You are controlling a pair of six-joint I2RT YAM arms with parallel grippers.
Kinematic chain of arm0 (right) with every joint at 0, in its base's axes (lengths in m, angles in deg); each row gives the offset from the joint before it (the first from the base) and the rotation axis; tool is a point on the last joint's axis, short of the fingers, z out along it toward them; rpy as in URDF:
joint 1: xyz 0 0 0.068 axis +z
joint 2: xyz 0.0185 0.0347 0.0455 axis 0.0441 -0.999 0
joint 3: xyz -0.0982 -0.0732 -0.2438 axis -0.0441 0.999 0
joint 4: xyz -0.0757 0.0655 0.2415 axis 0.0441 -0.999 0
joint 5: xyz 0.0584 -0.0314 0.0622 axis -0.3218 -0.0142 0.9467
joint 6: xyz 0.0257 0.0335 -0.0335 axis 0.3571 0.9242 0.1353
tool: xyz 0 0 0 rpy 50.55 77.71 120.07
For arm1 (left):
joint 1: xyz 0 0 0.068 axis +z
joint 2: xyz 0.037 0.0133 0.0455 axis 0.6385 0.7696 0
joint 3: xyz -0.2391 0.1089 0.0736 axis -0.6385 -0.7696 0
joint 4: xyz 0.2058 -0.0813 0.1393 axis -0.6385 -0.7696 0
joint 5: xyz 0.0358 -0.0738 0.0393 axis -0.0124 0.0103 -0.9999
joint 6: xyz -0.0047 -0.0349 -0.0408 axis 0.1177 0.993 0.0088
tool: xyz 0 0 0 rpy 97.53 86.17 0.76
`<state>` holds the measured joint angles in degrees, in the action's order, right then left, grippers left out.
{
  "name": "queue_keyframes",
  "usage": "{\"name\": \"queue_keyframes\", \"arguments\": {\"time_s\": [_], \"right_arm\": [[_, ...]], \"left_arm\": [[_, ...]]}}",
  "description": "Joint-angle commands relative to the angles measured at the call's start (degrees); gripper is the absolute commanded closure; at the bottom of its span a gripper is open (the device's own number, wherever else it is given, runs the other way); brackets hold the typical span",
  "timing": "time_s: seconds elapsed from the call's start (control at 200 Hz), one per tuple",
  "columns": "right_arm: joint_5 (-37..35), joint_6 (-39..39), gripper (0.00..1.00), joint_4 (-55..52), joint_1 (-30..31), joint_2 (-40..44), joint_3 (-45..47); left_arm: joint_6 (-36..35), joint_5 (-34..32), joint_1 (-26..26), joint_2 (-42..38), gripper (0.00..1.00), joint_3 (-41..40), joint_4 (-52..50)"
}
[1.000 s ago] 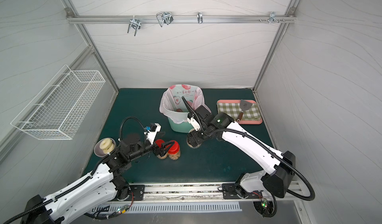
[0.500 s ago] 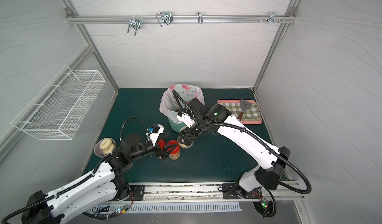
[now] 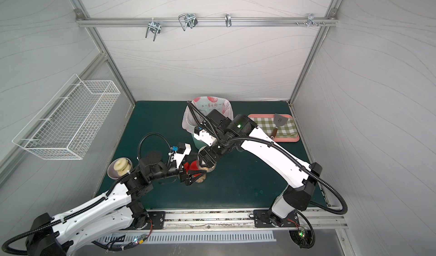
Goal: Empty moldy peanuts from jars
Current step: Pick up the jar from the center of the board.
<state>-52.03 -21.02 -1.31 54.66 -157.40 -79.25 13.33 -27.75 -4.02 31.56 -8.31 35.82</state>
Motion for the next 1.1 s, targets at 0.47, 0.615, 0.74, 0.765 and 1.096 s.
{"name": "queue_keyframes", "arguments": {"time_s": [0.47, 0.615, 0.74, 0.765, 1.096], "right_arm": [[8.02, -1.92, 0.57, -1.99, 3.81, -2.32, -4.34], [7.57, -2.08, 0.56, -2.83, 3.81, -2.62, -5.43], [7.59, -2.26, 0.53, -3.04, 3.81, -2.90, -5.68], [7.75, -2.27, 0.52, -3.04, 3.79, -2.92, -5.60], [7.97, -0.51, 0.06, 2.33, 3.81, 0.31, -1.76]], "left_arm": [[0.65, 3.11, -1.39, -0.90, 0.17, 2.07, 5.56], [0.56, 3.64, -1.50, -0.41, 0.21, 2.24, 5.10], [0.66, 4.07, -1.44, 0.14, 0.32, 2.55, 5.11], [0.66, 4.08, -1.46, 0.20, 0.39, 2.59, 5.05], [2.18, 0.92, -1.41, 0.20, 0.89, 1.43, 8.51]]}}
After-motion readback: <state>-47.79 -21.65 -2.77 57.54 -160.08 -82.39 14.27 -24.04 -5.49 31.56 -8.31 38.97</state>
